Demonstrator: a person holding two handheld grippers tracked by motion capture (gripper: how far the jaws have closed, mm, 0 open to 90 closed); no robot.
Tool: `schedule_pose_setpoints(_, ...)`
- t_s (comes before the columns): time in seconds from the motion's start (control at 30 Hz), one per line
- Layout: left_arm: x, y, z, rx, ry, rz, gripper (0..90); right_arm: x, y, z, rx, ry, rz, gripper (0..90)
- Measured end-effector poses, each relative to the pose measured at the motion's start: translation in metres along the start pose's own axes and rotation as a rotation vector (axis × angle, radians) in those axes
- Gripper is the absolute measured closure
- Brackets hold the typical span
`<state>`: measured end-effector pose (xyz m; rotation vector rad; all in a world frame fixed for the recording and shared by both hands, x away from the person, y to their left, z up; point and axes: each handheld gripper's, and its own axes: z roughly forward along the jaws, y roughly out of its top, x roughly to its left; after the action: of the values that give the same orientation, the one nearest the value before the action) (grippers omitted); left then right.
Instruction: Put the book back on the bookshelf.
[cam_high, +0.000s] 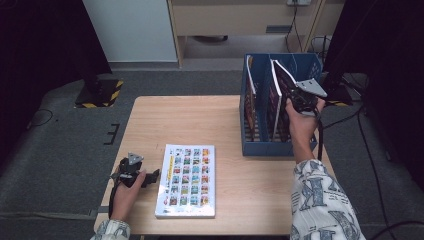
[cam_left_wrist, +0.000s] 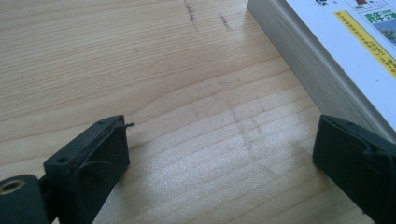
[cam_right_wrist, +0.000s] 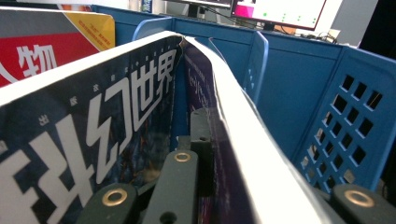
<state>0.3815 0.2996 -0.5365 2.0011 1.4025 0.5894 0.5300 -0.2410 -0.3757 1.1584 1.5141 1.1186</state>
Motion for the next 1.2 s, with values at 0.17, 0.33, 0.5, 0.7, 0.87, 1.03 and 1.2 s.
schedule_pose_setpoints(0.17,0.0,0.0,0.0,0.0,0.0,-0.001,2.7,0.003,-0.006,0.0,-0.016,0.015,-0.001,83.9)
schedule_pose_setpoints(0.33,0.0,0.0,0.0,0.0,0.001,-0.001,2.7,0.007,-0.007,-0.001,-0.026,0.034,0.019,81.9)
schedule_pose_setpoints(0.5,0.0,0.0,0.0,-0.001,0.001,-0.003,2.7,0.006,-0.007,-0.002,-0.03,0.049,0.054,77.5)
schedule_pose_setpoints(0.7,0.0,0.0,0.0,0.0,0.001,-0.001,2.7,0.006,-0.008,-0.005,-0.02,0.069,0.064,72.6)
schedule_pose_setpoints(0.87,0.0,0.0,0.0,-0.001,0.001,-0.003,2.8,0.008,-0.009,-0.008,-0.011,0.078,0.068,65.2)
schedule_pose_setpoints(1.03,0.0,0.0,0.0,0.001,0.002,-0.001,2.8,0.008,-0.011,-0.013,-0.006,0.08,0.09,58.8)
schedule_pose_setpoints(1.2,0.0,0.0,0.0,-0.001,0.003,-0.004,2.7,0.007,-0.014,-0.017,-0.003,0.083,0.092,54.9)
